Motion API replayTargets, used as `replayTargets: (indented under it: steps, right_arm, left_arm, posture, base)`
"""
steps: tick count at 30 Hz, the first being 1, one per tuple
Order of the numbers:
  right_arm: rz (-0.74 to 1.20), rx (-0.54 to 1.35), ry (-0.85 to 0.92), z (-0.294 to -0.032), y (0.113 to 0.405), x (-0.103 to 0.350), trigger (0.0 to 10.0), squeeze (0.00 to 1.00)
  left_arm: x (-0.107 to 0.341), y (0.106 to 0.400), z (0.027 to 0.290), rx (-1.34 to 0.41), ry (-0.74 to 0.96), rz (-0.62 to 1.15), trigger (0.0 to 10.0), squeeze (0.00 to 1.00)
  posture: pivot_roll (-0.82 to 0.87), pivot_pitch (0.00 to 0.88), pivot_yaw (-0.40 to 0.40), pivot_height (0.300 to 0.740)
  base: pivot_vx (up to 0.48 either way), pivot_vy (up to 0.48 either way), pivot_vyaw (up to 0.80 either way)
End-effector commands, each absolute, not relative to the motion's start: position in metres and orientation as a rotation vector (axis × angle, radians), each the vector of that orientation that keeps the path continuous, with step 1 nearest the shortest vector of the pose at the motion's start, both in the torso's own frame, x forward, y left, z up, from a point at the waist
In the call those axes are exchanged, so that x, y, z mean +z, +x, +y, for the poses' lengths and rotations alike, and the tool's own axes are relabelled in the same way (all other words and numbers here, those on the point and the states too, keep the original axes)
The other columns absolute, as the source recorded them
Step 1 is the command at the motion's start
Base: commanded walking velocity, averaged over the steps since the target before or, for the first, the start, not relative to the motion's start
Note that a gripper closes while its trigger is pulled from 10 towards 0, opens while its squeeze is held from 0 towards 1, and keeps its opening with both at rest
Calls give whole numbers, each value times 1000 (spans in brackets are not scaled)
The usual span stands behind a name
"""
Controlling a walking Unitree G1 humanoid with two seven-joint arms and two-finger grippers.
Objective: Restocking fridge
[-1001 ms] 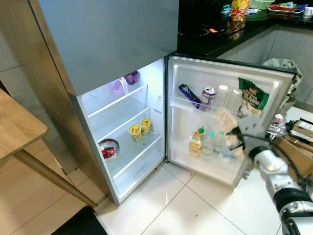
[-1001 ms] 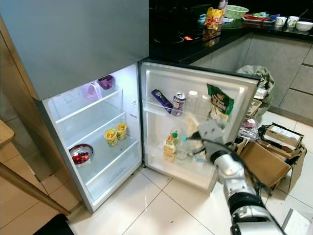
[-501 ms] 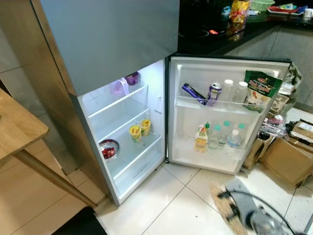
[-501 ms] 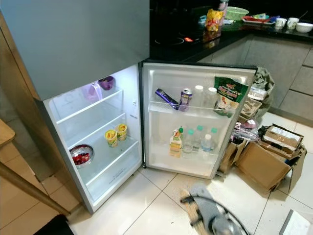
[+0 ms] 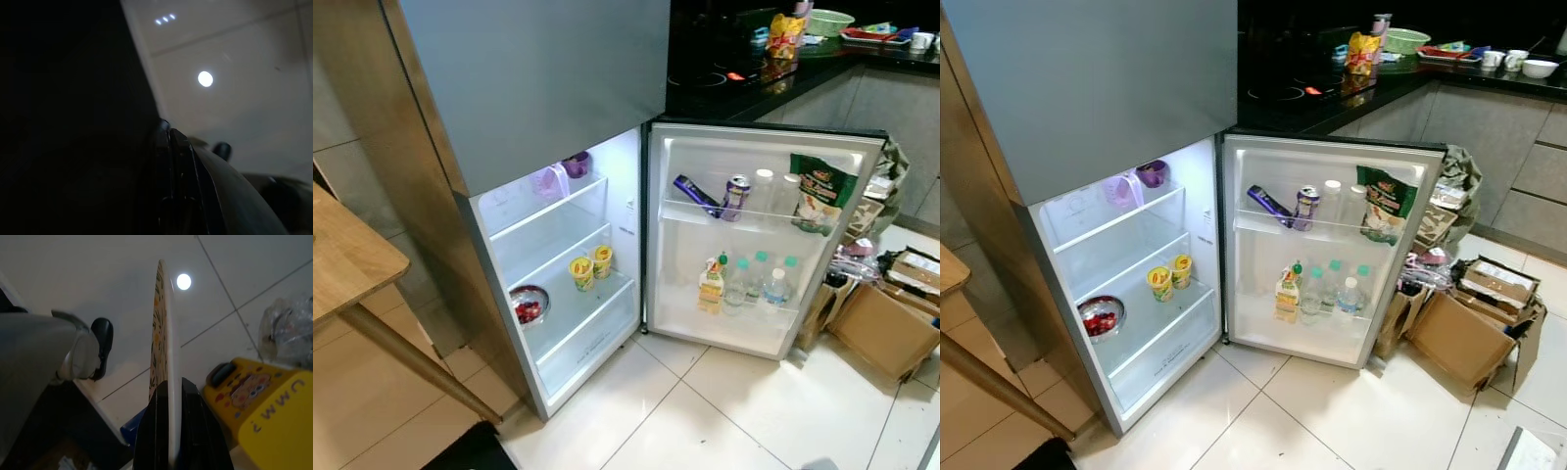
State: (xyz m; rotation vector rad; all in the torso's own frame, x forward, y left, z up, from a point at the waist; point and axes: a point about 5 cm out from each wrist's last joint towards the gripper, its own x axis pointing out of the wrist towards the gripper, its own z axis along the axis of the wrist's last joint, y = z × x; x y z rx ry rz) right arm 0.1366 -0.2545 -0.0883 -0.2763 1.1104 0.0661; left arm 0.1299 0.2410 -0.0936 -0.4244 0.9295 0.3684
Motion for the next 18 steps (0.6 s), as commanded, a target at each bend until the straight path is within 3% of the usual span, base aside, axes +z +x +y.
replayTargets:
  steps: [1,6,12,18]
  right_arm:
    - [1107,41,-246,-251,136,-90,10000,0]
    - [1117,22,-241,-248,132,-92,10000,0]
    - [1118,4,-246,-245,128,-94,10000,0]
    - [1136,16,-221,-242,127,-96,10000,0]
  left_arm:
    - [-91,129,251,419,-424,917,10000,0]
    - [-91,130,253,456,-439,903,10000,0]
    - [-91,130,254,590,-586,844,10000,0]
    - [-94,131,239,454,-453,924,10000,0]
  posture:
    - [-70,0,6,740]
    - [-76,0,14,740]
    - [-77,0,16,740]
    - [-74,0,20,740]
  base:
    - [0,0,0]
    - [0,0,0]
    - [0,0,0]
    - [0,0,0]
